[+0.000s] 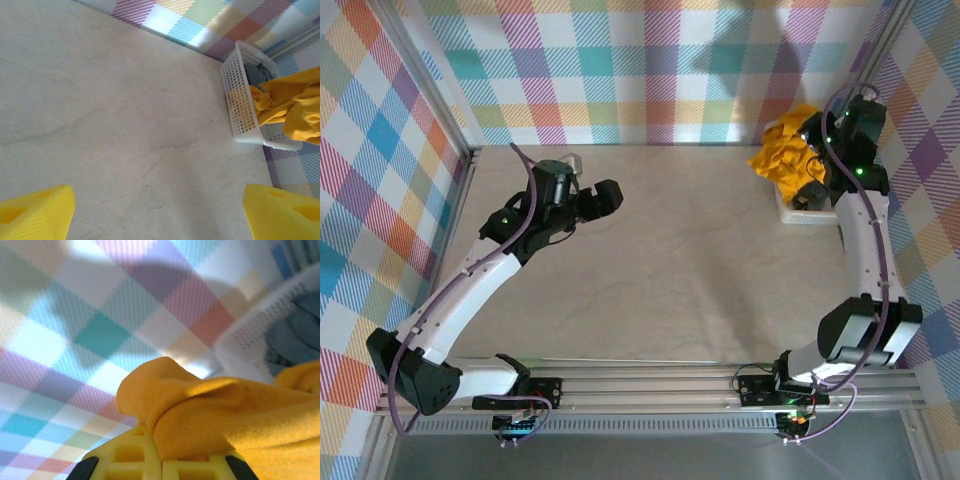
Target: Fold and stack the t-shirts
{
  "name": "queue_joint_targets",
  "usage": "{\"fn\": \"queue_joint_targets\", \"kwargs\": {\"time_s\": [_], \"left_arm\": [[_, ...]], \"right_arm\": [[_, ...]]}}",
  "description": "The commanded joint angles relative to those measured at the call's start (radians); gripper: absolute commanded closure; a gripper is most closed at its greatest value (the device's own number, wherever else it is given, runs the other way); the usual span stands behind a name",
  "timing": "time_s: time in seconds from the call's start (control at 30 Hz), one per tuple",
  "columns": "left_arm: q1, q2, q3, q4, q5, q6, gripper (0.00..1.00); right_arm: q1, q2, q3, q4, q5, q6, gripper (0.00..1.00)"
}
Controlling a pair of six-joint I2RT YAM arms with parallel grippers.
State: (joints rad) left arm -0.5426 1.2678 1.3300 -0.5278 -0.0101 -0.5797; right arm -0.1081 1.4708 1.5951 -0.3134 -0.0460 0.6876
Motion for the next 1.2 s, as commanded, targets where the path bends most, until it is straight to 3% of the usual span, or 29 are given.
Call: {"fn": "queue_joint_targets", "kwargs": {"time_s": [0.0, 0.23, 0.37, 0.47, 0.57, 0.67, 0.8, 1.1, 1.17], "left_arm": [[-0.010, -0.042, 0.010, -0.054, -0.068, -0.035, 0.12], [-0.010, -0.121, 0.028, -0.163, -0.208, -0.070, 0.11], [-0.010, -0.181, 0.010, -0.227, -0.282, -0.092, 0.09], [-0.009, -0.226, -0.027, -0.270, -0.319, -0.114, 0.09], [-0.008, -0.259, -0.073, -0.305, -0.332, -0.128, 0.09], [-0.006, -0.259, -0.102, -0.357, -0.308, -0.122, 0.09], [-0.006, -0.231, -0.176, -0.424, -0.246, -0.122, 0.10], [-0.023, -0.139, -0.461, -0.337, -0.098, -0.234, 0.16], [-0.039, -0.109, -0.498, -0.338, -0.113, -0.261, 0.16]], "right_arm": [[0.075, -0.081, 0.137, -0.004, -0.034, -0.061, 1.00], [0.404, -0.116, 0.191, -0.111, 0.043, -0.108, 1.00], [0.644, -0.081, 0.074, -0.097, 0.146, -0.111, 1.00], [0.782, 0.004, -0.032, -0.077, 0.118, -0.061, 1.00], [0.891, 0.178, -0.013, -0.130, -0.046, -0.060, 0.65], [0.972, 0.245, -0.009, -0.200, -0.033, -0.095, 0.43], [0.939, 0.106, -0.186, -0.164, 0.018, -0.074, 0.29], [0.584, -0.140, -0.544, -0.301, -0.014, -0.036, 0.29], [0.516, -0.155, -0.611, -0.315, -0.044, -0.032, 0.30]]}}
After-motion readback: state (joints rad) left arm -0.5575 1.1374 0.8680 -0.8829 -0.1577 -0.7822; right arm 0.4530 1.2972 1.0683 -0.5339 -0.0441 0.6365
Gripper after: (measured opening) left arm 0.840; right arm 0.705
